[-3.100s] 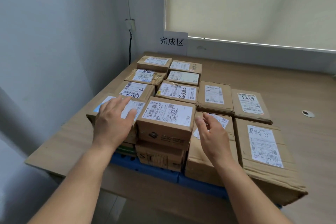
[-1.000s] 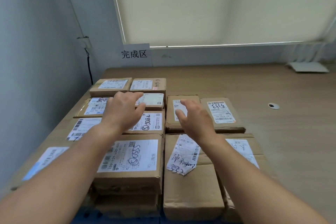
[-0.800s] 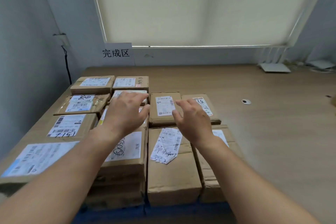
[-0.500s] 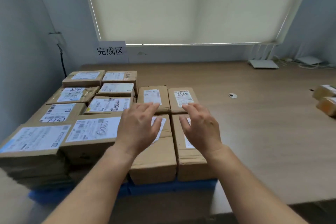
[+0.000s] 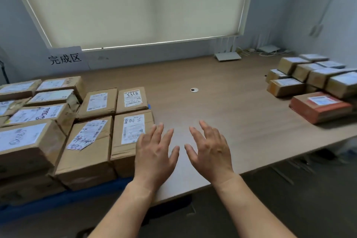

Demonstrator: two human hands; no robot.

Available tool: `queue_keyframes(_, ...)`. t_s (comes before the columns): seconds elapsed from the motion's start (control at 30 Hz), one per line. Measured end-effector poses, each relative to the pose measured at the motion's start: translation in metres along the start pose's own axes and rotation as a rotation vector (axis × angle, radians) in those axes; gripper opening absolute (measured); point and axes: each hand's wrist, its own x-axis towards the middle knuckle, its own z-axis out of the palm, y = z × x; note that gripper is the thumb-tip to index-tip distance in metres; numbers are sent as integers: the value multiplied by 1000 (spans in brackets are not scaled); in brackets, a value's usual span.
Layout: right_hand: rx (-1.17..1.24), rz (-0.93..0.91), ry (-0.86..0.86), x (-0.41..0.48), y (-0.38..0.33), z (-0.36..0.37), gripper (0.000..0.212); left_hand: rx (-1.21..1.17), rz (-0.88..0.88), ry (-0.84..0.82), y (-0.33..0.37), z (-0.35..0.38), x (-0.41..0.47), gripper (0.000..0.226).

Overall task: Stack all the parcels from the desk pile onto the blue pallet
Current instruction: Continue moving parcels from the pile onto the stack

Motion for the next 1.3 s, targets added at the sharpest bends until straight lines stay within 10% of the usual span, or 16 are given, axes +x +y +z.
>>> queue_keyframes(0.77, -239, 424, 96, -65, 274, -41, 49, -184, 322, -192, 263, 110, 72, 87)
queue_keyframes(1.3, -277, 542, 46, 65, 508, -48, 41, -359, 385, -327, 452, 186, 289, 56)
